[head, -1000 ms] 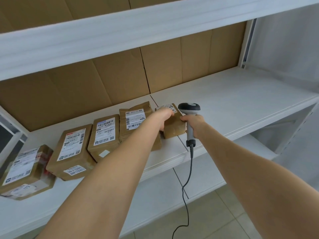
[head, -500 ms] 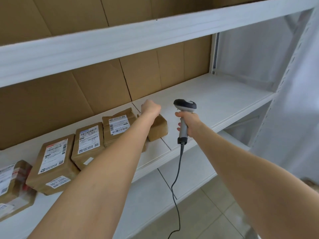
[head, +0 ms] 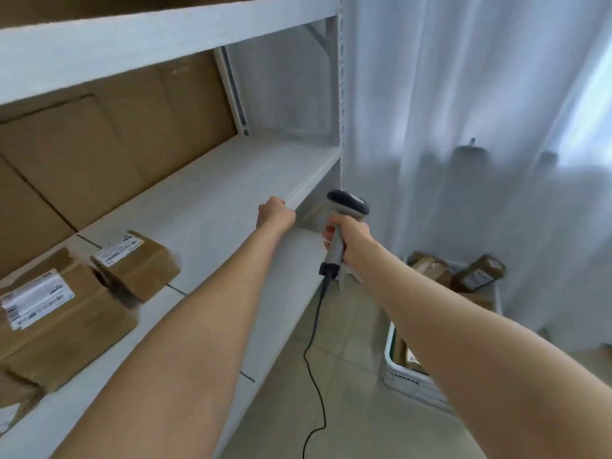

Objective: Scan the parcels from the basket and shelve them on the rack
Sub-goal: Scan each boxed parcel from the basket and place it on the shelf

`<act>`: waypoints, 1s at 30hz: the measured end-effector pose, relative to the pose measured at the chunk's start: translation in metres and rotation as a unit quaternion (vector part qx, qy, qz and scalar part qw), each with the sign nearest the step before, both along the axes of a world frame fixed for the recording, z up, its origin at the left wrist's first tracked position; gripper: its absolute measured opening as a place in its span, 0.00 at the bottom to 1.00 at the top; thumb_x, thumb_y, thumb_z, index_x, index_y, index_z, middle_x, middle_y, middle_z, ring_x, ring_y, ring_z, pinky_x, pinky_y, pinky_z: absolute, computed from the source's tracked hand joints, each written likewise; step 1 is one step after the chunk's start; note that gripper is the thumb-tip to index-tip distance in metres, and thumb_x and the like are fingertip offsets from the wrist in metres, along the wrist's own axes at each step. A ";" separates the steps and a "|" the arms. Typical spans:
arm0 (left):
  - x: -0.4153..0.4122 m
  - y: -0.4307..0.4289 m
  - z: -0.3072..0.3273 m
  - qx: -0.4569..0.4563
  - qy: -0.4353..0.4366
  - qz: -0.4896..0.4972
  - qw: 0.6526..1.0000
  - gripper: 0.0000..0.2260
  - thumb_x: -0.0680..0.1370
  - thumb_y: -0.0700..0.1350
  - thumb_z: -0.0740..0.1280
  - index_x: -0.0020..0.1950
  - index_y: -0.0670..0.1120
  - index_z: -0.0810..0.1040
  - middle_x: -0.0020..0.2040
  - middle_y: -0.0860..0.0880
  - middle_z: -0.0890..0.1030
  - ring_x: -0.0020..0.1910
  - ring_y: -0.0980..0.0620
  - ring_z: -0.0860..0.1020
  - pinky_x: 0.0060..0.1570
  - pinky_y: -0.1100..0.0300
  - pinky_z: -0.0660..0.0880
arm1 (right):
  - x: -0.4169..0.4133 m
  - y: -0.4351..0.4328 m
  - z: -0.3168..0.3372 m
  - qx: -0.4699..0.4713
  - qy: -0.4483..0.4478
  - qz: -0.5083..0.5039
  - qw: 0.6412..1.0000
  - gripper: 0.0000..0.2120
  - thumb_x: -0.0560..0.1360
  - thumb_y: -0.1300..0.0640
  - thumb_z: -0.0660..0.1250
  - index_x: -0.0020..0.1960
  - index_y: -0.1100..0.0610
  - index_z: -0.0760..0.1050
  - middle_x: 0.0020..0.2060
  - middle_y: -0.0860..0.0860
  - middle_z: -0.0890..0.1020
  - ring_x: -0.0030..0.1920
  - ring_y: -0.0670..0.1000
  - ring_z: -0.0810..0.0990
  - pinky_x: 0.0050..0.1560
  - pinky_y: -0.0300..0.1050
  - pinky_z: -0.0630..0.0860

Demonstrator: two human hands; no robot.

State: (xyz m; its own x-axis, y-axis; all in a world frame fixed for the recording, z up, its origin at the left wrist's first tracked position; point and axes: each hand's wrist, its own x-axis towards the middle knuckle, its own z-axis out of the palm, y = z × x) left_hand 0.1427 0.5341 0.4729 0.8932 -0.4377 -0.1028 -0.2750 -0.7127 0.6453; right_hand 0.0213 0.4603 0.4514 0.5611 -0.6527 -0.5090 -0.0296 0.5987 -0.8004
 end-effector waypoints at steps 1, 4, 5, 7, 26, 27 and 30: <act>-0.012 -0.015 -0.004 0.010 -0.003 -0.017 1.000 0.20 0.78 0.39 0.60 0.70 0.43 0.69 0.69 0.42 0.70 0.65 0.43 0.72 0.56 0.59 0.69 | -0.014 -0.011 -0.006 0.003 -0.005 -0.016 1.000 0.07 0.75 0.65 0.66 0.52 0.62 0.76 0.37 0.54 0.78 0.35 0.50 0.77 0.37 0.44 0.75; -0.052 -0.059 -0.018 0.026 -0.006 -0.063 0.998 0.20 0.78 0.40 0.61 0.70 0.45 0.69 0.70 0.42 0.69 0.66 0.44 0.71 0.62 0.57 0.69 | -0.060 -0.044 -0.022 0.025 -0.013 -0.059 0.998 0.06 0.75 0.65 0.67 0.52 0.61 0.76 0.36 0.54 0.78 0.35 0.50 0.77 0.36 0.43 0.75; -0.066 -0.074 -0.024 0.030 -0.005 -0.076 0.997 0.20 0.78 0.41 0.61 0.70 0.45 0.69 0.70 0.42 0.69 0.66 0.44 0.70 0.64 0.56 0.69 | -0.075 -0.057 -0.028 0.034 -0.013 -0.071 0.997 0.03 0.75 0.65 0.67 0.49 0.61 0.76 0.36 0.54 0.78 0.35 0.50 0.77 0.36 0.43 0.75; -0.095 -0.103 -0.037 0.040 -0.001 -0.099 0.994 0.19 0.79 0.40 0.60 0.70 0.44 0.69 0.71 0.42 0.67 0.67 0.44 0.69 0.65 0.54 0.69 | -0.106 -0.079 -0.039 0.055 -0.016 -0.096 0.994 0.02 0.75 0.64 0.68 0.44 0.60 0.76 0.36 0.53 0.78 0.36 0.49 0.78 0.38 0.42 0.76; -0.316 -0.301 -0.176 0.126 0.073 -0.239 0.960 0.19 0.79 0.37 0.60 0.70 0.44 0.69 0.69 0.42 0.71 0.66 0.44 0.71 0.65 0.54 0.68 | -0.340 -0.264 -0.175 0.166 -0.006 -0.266 0.950 0.04 0.74 0.58 0.71 0.46 0.57 0.77 0.37 0.51 0.82 0.39 0.48 0.80 0.45 0.43 0.78; -0.317 -0.308 -0.185 0.134 0.076 -0.244 0.958 0.19 0.79 0.38 0.60 0.70 0.44 0.69 0.69 0.42 0.71 0.66 0.44 0.71 0.65 0.54 0.68 | -0.344 -0.271 -0.183 0.170 -0.001 -0.273 0.947 0.04 0.74 0.58 0.71 0.46 0.57 0.77 0.37 0.51 0.82 0.39 0.48 0.80 0.46 0.43 0.78; -0.317 -0.329 -0.213 0.151 0.085 -0.253 0.952 0.19 0.78 0.39 0.62 0.70 0.44 0.70 0.69 0.43 0.71 0.66 0.44 0.71 0.65 0.54 0.69 | -0.350 -0.293 -0.208 0.176 0.021 -0.281 0.943 0.05 0.74 0.57 0.71 0.47 0.57 0.77 0.39 0.52 0.82 0.41 0.49 0.80 0.47 0.44 0.78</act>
